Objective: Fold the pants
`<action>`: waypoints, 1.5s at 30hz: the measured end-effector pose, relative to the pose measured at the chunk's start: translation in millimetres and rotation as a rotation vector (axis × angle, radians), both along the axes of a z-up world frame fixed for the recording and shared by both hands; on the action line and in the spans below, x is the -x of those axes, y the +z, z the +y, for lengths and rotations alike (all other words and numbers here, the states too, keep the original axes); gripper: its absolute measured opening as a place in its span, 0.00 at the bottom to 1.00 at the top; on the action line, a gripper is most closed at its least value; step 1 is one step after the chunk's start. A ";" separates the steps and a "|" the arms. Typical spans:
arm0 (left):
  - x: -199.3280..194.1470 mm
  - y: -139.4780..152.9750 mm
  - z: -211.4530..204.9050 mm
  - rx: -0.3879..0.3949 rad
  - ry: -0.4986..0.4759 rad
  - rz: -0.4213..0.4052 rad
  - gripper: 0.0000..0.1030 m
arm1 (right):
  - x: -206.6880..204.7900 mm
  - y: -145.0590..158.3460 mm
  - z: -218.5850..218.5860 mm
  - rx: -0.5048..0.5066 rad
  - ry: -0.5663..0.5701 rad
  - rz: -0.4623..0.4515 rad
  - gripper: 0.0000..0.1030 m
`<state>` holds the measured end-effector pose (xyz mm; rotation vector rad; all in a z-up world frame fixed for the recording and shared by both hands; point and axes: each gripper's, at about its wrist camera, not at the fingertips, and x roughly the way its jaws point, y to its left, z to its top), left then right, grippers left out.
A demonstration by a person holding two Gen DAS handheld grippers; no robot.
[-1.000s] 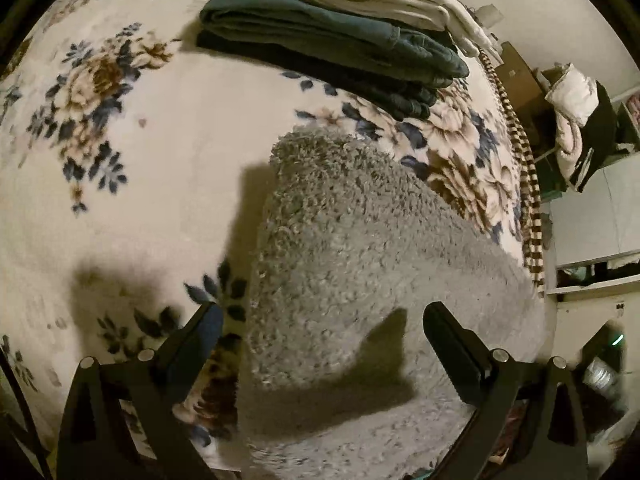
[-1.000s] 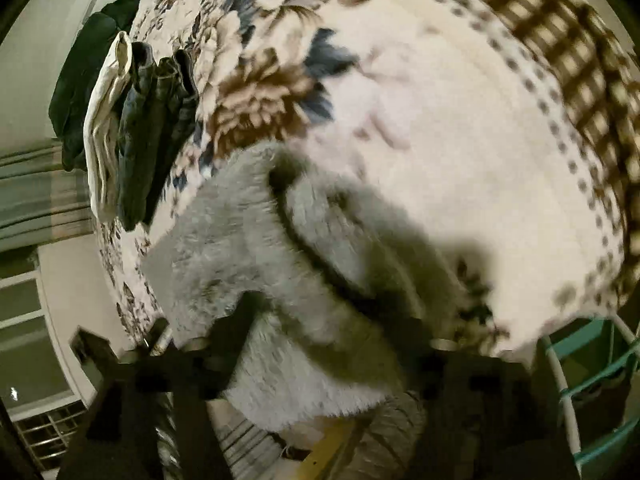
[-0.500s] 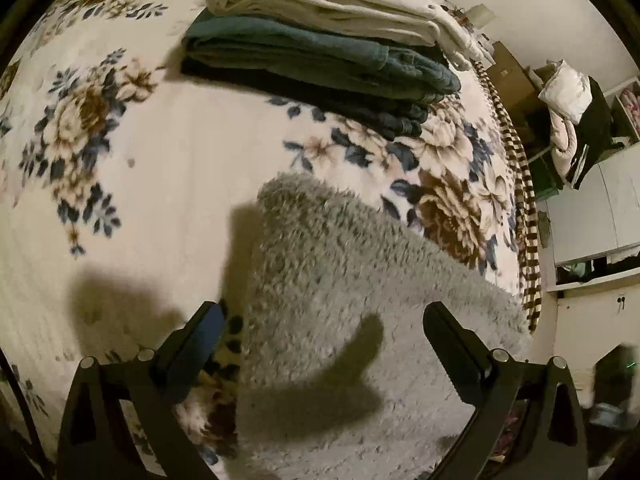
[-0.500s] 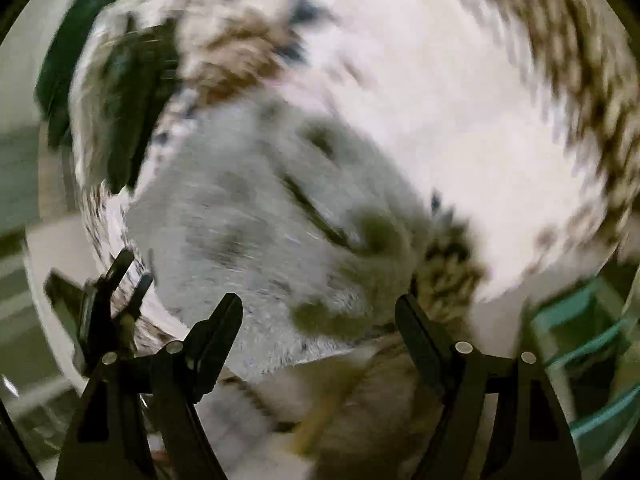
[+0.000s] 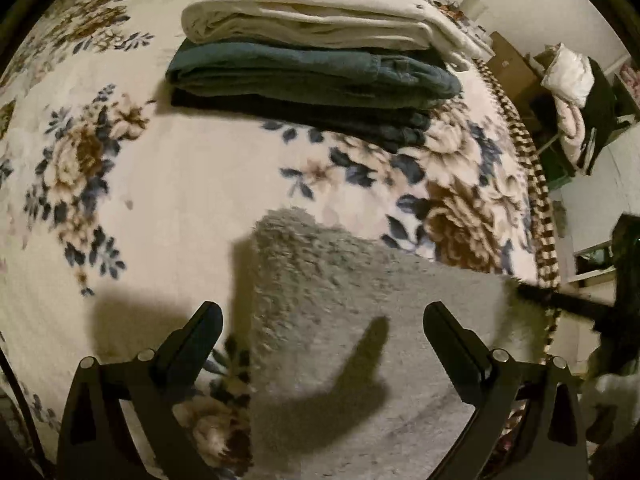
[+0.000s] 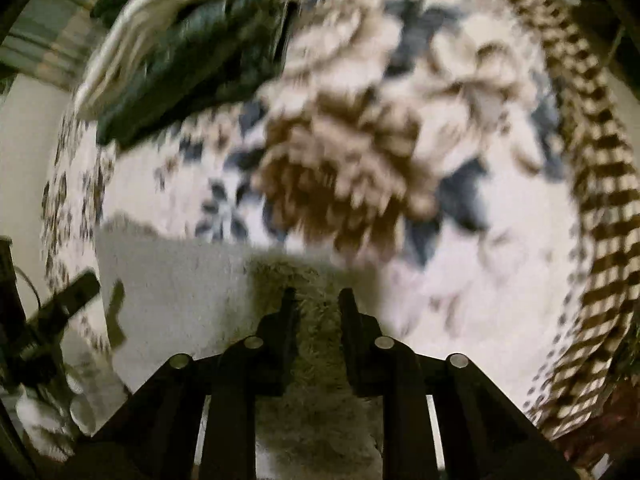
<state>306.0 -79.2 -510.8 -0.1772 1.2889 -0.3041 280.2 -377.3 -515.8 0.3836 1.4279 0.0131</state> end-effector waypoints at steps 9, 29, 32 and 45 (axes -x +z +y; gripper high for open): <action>-19.6 -8.4 9.6 0.039 0.032 0.053 1.00 | -28.6 -21.9 -34.5 -0.231 -0.106 0.051 0.16; -76.3 -61.7 39.5 0.123 0.145 0.198 0.21 | -50.8 -22.4 2.8 -0.107 -0.004 -0.062 0.25; -74.6 -60.9 44.2 0.146 0.161 0.232 0.29 | -63.8 -65.1 -2.9 -0.169 -0.037 0.061 0.33; -54.2 -37.3 3.5 0.027 0.013 0.185 0.57 | 135.5 -43.0 -46.8 -0.541 -0.531 0.089 0.78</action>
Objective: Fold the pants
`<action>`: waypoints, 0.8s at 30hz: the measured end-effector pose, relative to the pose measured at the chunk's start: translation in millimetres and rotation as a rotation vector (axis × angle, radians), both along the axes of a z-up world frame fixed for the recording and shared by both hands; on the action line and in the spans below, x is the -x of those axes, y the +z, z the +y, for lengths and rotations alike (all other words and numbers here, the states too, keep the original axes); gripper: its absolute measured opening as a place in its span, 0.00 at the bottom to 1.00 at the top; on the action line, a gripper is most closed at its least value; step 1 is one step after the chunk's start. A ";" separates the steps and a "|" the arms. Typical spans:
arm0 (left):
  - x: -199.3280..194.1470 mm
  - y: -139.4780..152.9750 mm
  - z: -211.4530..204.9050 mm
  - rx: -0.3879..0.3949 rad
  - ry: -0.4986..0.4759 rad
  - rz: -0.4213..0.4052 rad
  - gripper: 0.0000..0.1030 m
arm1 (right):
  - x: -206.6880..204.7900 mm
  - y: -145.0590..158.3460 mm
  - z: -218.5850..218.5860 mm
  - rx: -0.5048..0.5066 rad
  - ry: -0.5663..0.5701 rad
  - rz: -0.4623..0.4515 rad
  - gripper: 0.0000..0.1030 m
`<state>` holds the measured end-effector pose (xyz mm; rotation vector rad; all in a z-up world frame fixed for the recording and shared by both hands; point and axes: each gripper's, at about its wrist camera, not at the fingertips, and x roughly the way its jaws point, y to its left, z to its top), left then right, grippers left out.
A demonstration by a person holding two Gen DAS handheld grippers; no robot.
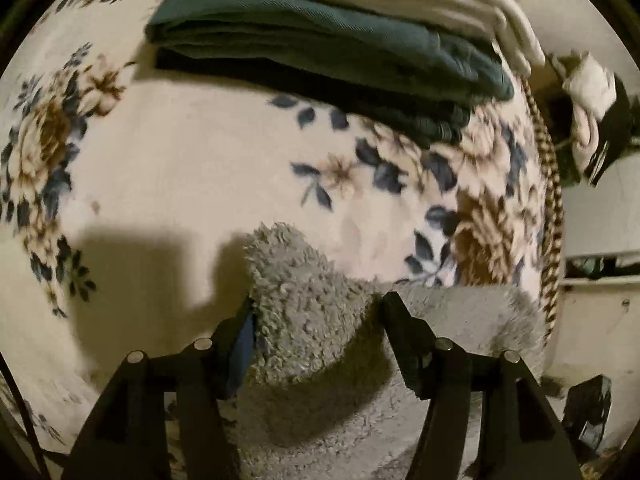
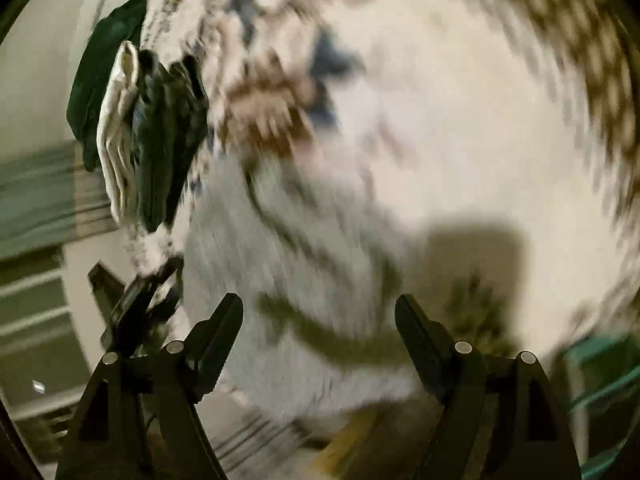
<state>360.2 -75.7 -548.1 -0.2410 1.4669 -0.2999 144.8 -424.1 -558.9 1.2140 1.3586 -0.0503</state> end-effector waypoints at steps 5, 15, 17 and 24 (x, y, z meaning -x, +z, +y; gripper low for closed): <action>0.2 -8.2 2.8 -0.013 0.002 0.004 0.57 | 3.8 -38.8 44.4 -0.025 0.025 0.027 0.13; 4.0 -13.3 -2.5 -0.014 -0.018 0.008 0.57 | 51.5 1.8 40.3 0.103 -0.041 0.037 0.07; 3.5 -13.4 -3.6 -0.010 -0.020 0.008 0.57 | 57.4 -12.3 37.0 0.097 -0.060 0.074 0.07; 6.1 -7.7 -5.5 -0.024 -0.022 -0.006 0.57 | 46.4 -28.0 35.8 0.053 0.019 0.159 0.77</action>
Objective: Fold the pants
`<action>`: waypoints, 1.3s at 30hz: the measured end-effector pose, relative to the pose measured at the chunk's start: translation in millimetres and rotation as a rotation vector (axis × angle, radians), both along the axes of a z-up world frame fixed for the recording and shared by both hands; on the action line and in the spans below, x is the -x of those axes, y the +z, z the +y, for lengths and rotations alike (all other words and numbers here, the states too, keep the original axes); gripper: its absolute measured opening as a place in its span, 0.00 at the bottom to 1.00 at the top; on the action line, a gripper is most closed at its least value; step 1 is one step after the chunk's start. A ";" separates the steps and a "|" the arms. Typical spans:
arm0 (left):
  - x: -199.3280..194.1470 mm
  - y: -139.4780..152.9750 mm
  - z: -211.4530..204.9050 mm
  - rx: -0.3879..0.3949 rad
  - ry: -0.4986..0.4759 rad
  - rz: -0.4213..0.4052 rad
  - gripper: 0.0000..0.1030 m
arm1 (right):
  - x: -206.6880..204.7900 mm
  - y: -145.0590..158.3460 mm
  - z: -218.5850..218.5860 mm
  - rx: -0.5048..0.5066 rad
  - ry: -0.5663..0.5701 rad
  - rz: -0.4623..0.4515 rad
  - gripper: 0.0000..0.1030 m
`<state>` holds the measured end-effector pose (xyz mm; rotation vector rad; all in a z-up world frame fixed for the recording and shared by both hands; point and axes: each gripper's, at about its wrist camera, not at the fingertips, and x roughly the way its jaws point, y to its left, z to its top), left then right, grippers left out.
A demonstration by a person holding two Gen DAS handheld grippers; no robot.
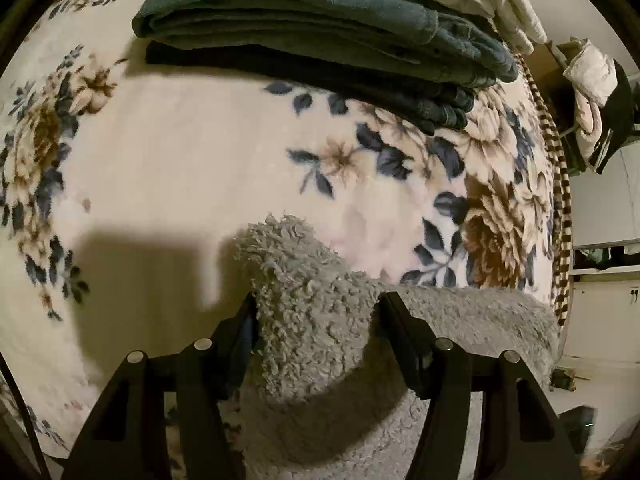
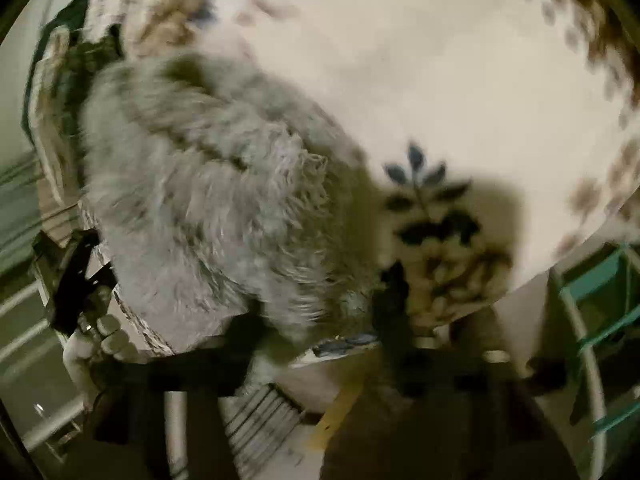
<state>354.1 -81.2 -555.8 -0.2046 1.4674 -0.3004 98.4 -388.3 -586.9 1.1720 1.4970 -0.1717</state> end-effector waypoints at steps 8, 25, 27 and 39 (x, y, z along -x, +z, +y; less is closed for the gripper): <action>39.9 40.6 -12.2 -0.043 0.014 -0.095 0.98 | -43.7 41.4 -17.3 0.176 0.112 -0.174 0.95; 90.3 -40.5 32.8 0.166 0.184 0.130 1.00 | -86.2 -77.4 5.2 -0.148 0.168 -0.236 1.00; 92.7 -66.1 44.3 0.307 0.264 0.222 1.00 | -89.8 -89.9 7.4 -0.213 0.141 -0.221 1.00; 102.3 -7.2 41.2 0.484 0.215 0.133 0.45 | -84.8 -44.3 12.5 -0.182 0.093 -0.326 0.47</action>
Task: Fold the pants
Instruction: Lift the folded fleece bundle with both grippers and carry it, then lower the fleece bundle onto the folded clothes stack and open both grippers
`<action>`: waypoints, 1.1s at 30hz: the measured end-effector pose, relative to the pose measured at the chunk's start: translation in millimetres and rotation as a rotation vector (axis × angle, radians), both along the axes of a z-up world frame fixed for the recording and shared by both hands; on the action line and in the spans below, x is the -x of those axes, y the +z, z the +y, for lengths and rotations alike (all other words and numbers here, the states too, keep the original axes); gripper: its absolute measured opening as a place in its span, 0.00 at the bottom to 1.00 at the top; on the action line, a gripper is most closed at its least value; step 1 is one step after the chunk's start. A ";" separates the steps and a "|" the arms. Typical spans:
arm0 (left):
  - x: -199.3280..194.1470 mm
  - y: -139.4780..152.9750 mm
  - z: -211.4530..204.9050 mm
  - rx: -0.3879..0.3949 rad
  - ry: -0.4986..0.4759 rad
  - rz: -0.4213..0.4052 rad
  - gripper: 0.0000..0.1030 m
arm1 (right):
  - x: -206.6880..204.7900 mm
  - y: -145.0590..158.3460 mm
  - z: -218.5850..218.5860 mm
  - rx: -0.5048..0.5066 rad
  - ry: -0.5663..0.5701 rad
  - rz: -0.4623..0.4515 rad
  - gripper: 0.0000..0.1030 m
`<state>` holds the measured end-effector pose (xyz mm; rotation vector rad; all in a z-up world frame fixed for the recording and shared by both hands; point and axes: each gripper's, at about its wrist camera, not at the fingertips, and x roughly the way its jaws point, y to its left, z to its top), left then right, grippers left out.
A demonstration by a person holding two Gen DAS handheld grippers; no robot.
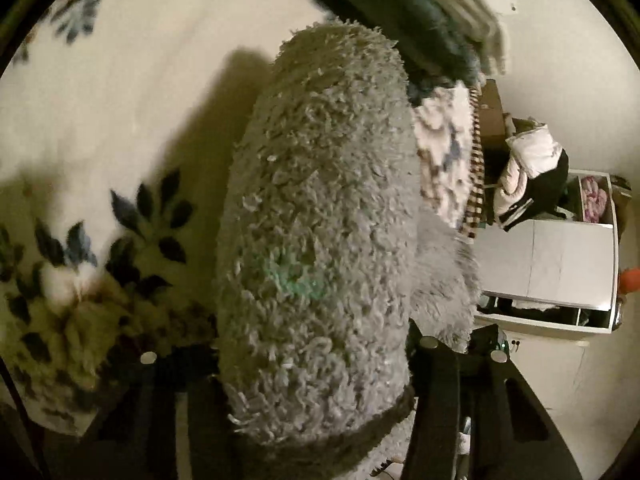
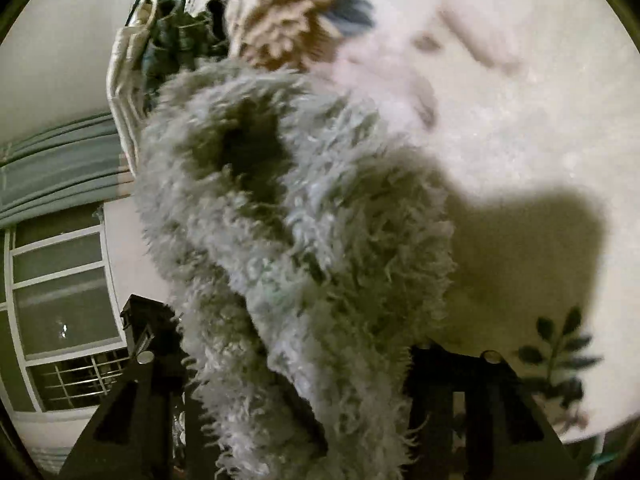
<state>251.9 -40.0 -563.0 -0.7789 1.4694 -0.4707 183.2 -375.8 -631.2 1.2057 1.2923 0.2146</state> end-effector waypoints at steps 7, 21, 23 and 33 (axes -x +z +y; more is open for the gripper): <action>-25.4 98.5 -8.1 0.016 0.000 -0.100 0.44 | -13.3 87.9 1.6 0.019 -0.019 -0.081 0.46; -293.3 234.3 -12.1 0.021 -0.015 -0.269 0.45 | -260.5 272.0 18.8 0.156 -0.108 -0.293 0.46; -333.9 222.3 -9.1 0.004 -0.021 -0.271 0.46 | -300.7 274.6 22.8 0.175 -0.110 -0.306 0.47; -418.6 124.8 15.9 -0.247 -0.140 -0.146 0.60 | -423.5 193.0 32.5 0.246 -0.053 -0.131 0.67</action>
